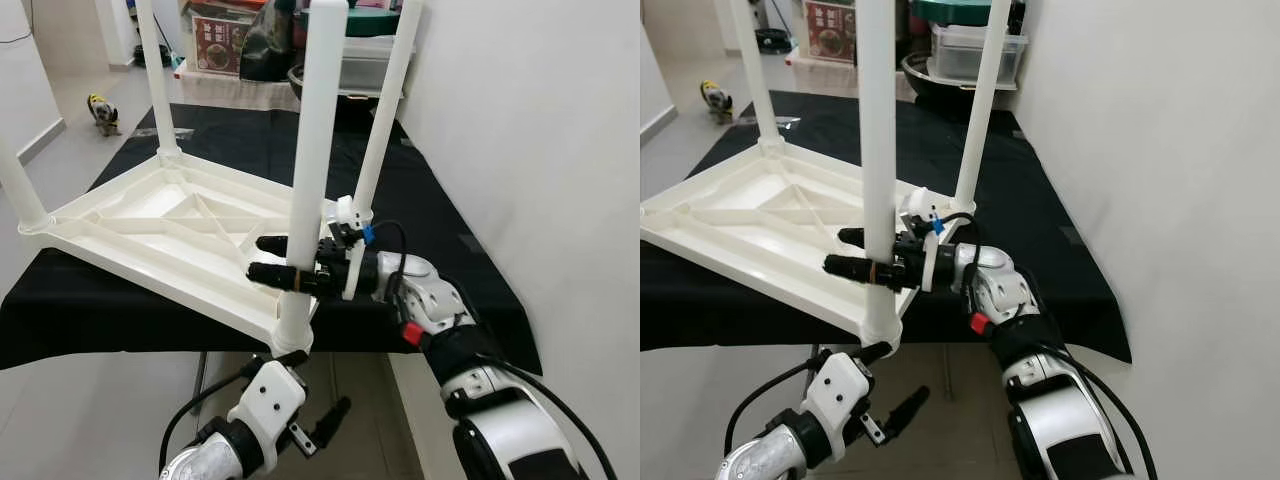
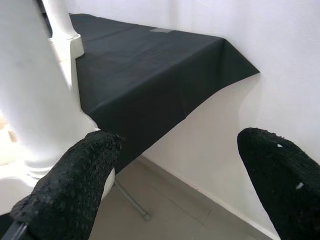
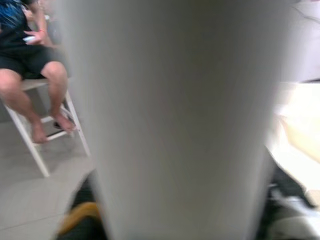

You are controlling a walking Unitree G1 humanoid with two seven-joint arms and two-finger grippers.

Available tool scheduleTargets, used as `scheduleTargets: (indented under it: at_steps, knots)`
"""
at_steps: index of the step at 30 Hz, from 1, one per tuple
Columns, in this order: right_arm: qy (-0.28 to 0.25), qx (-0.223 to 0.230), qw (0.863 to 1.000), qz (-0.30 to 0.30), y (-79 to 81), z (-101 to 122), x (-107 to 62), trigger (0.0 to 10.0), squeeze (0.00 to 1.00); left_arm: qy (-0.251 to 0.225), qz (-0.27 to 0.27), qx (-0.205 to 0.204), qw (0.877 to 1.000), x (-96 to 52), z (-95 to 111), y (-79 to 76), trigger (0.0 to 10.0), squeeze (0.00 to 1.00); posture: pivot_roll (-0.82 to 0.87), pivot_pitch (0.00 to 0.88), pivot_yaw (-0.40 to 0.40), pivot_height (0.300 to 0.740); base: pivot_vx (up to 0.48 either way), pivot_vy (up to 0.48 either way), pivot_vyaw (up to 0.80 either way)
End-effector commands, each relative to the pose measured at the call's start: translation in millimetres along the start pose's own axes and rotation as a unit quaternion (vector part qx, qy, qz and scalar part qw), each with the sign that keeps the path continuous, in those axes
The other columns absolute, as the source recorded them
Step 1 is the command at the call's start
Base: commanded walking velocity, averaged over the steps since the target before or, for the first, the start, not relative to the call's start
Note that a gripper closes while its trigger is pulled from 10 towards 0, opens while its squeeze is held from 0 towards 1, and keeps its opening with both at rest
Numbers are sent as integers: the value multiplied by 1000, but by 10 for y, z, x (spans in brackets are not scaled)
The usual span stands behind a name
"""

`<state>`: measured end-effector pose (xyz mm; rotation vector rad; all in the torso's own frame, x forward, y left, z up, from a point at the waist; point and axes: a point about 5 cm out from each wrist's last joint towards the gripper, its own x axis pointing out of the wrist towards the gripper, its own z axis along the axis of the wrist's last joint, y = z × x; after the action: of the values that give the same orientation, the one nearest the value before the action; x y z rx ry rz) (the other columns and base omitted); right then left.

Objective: Building children table

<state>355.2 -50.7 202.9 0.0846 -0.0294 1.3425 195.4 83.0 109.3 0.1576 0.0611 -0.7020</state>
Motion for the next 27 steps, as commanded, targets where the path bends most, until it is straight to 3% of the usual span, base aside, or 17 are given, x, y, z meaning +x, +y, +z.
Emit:
scheduleTargets:
  at_steps: [1, 3, 7, 10, 11, 12, 13, 14, 15, 17, 18, 19, 20, 21, 23, 24, 27]
  knots:
    - [-17, -11, 996, -86, -138, 93, -15, 0, 0, 1, 0, 1, 1000, 5, -7, -14, 10000, 0, 155, 0, -138, 740, 0, 0, 0]
    - [-39, 12, 970, -238, -338, 135, -67, 0, 0, 1, 2, -1, 1000, 8, -8, -7, 10000, 0, 142, 0, -136, 740, 0, 0, 0]
    - [-35, 33, 937, -346, -458, 88, -188, 0, 0, 0, 3, -2, 1000, 7, -9, 0, 10000, 0, 135, 0, -132, 740, 0, 0, 0]
    - [-5, 51, 846, -531, -606, -63, -499, 0, 0, 0, 1, -4, 1000, 6, -11, 12, 10000, 0, 135, 0, -130, 740, 0, 0, 0]
    - [-5, 51, 846, -531, -606, -63, -499, 0, 0, 0, 1, -4, 1000, 6, -11, 12, 10000, 0, 135, 0, -130, 740, 0, 0, 0]
    - [3, 57, 796, -602, -623, -134, -648, 0, 0, 0, 1, -3, 1000, 7, -11, 13, 10000, 0, 132, 0, -127, 740, 0, 0, 0]
    - [3, 57, 796, -602, -623, -134, -648, 0, 0, 0, 1, -3, 1000, 7, -11, 13, 10000, 0, 132, 0, -127, 740, 0, 0, 0]
    - [3, 68, 748, -661, -615, -194, -777, 0, 0, 1, 1, -3, 1000, 8, -11, 13, 10000, 0, 134, 0, -128, 740, 0, 0, 0]
    - [3, 68, 748, -661, -615, -194, -777, 0, 0, 1, 1, -3, 1000, 8, -11, 13, 10000, 0, 134, 0, -128, 740, 0, 0, 0]
    - [0, 90, 663, -743, -544, -308, -891, 0, 0, 1, 0, -1, 1000, 13, -13, 11, 10000, 0, 135, 0, -123, 740, 0, 0, 0]
    - [0, 90, 663, -743, -544, -308, -891, 0, 0, 1, 0, -1, 1000, 13, -13, 11, 10000, 0, 135, 0, -123, 740, 0, 0, 0]
    - [0, 100, 641, -761, -521, -339, -876, 0, 0, 2, 0, 0, 1000, 15, -15, 10, 10000, 0, 135, 0, -123, 740, 0, 0, 0]
    - [-8, 105, 643, -758, -504, -340, -794, 392, 0, 2, 0, 0, 1000, 20, -16, 8, 10000, 0, 139, 0, -125, 740, 0, 0, 0]
    - [-10, 106, 660, -744, -496, -331, -694, 9333, 0, 2, 0, 1, 1000, 22, -14, 8, 10000, 0, 140, 0, -127, 740, 0, 0, 0]
    - [-15, 98, 663, -742, -486, -308, -641, 10000, 0, 2, 0, 1, 1000, 25, -13, 8, 10000, 0, 143, 0, -127, 740, 0, 0, 0]
    - [-29, 95, 676, -730, -483, -270, -592, 10000, 992, 2, 1, 2, 1000, 26, -11, 10, 10000, 0, 144, 0, -129, 740, 0, 0, 0]
    - [-64, 90, 683, -722, -500, -170, -591, 10000, 1000, 2, 3, 3, 1000, 22, -9, 19, 10000, 0, 144, 0, -116, 740, 0, 0, 0]
